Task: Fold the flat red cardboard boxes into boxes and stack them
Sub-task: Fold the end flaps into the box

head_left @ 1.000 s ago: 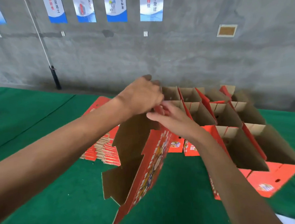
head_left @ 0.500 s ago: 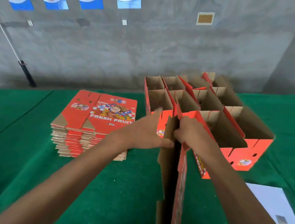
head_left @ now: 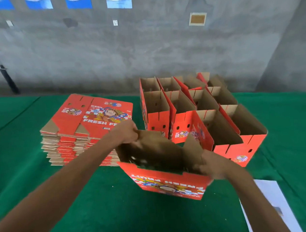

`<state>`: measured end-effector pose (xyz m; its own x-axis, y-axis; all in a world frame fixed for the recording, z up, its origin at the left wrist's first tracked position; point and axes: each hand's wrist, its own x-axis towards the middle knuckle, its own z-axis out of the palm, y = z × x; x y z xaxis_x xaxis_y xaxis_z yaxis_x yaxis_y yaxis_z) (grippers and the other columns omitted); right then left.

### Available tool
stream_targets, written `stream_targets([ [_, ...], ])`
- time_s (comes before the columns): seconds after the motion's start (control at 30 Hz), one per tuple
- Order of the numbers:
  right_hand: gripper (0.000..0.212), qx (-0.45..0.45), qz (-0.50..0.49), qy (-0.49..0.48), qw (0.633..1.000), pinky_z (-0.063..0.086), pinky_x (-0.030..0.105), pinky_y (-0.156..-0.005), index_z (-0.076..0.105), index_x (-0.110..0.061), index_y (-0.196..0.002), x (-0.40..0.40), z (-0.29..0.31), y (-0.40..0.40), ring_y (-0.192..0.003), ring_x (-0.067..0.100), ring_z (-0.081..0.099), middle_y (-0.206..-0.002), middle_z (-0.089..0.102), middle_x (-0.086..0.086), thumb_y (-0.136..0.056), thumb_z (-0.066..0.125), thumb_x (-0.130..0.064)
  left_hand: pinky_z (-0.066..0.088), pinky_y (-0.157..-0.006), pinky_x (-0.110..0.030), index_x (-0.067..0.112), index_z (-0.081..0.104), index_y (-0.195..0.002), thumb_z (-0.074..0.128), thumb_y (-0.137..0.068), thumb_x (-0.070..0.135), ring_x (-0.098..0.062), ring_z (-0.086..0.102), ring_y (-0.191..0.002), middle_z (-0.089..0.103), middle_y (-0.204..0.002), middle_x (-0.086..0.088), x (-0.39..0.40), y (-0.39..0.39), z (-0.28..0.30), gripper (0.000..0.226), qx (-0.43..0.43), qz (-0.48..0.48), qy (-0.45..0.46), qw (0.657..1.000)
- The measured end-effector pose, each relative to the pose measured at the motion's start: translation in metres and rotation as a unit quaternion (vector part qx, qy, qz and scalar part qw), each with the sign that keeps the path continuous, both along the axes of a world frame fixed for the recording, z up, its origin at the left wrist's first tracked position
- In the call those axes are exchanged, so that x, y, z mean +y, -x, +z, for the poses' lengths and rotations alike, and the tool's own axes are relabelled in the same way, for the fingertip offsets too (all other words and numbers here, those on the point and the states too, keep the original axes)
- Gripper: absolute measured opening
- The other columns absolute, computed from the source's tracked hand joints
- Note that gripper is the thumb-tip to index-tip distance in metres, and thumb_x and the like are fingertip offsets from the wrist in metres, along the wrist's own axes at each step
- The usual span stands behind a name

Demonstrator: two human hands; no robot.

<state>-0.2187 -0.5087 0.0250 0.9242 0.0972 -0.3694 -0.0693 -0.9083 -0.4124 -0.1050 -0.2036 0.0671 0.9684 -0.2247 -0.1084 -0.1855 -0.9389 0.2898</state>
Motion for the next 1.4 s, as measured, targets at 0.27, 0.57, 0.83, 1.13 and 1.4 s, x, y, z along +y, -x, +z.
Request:
stream_targets([
  [0.27,0.021,0.018,-0.082,-0.120,0.989,0.047,0.020,-0.046,0.060,-0.003,-0.084,-0.028,-0.038,0.023,-0.052,0.008,0.064,-0.061,0.065,-0.002,-0.101,0.062,-0.015,0.051,-0.101,-0.039,0.019,0.048,-0.134,0.071,-0.094,0.022,-0.020,0.059,-0.113,0.053,-0.131,0.001,0.004,0.001,-0.081,0.046,-0.094,0.001,0.126,0.988],
  [0.57,0.015,0.015,-0.186,-0.239,0.953,0.059,0.032,-0.048,0.056,-0.018,-0.094,-0.040,-0.033,0.004,-0.081,0.028,0.068,-0.089,0.063,0.006,-0.105,0.054,-0.008,0.053,-0.088,-0.035,0.033,0.072,-0.106,0.016,-0.105,0.068,-0.006,0.074,-0.084,0.076,-0.073,0.011,0.029,0.027,-0.096,0.066,-0.105,-0.145,0.338,0.924],
  [0.83,0.019,0.008,-0.168,-0.223,0.960,0.064,0.042,-0.065,0.070,0.000,-0.110,-0.056,-0.046,-0.011,-0.069,0.024,0.074,-0.084,0.072,0.016,-0.103,0.057,-0.013,0.058,-0.096,-0.035,0.039,0.060,-0.137,0.045,-0.088,0.078,0.001,0.066,-0.107,0.064,-0.126,0.011,0.040,0.058,-0.117,0.064,-0.113,-0.189,0.196,0.955],
  [1.13,0.045,-0.103,-0.273,-0.379,0.878,0.054,0.022,-0.076,0.070,-0.048,-0.111,-0.040,-0.099,-0.002,-0.096,0.006,0.073,-0.103,0.077,-0.011,-0.095,0.038,-0.076,0.034,-0.117,-0.053,0.055,-0.003,-0.159,0.046,-0.104,0.032,-0.021,0.028,-0.149,0.010,-0.171,0.005,-0.002,0.042,-0.119,0.077,-0.182,-0.190,0.013,0.965],
  [1.4,0.056,-0.189,-0.165,-0.384,0.889,0.060,0.025,-0.086,0.022,-0.061,-0.152,-0.030,-0.108,-0.001,-0.124,0.000,0.059,-0.153,0.042,-0.020,-0.103,0.047,-0.053,0.031,-0.113,-0.065,0.046,-0.006,-0.160,0.035,-0.096,0.052,-0.038,0.012,-0.154,-0.026,-0.168,0.008,-0.035,0.034,-0.114,0.076,-0.123,-0.128,-0.185,0.967],
])
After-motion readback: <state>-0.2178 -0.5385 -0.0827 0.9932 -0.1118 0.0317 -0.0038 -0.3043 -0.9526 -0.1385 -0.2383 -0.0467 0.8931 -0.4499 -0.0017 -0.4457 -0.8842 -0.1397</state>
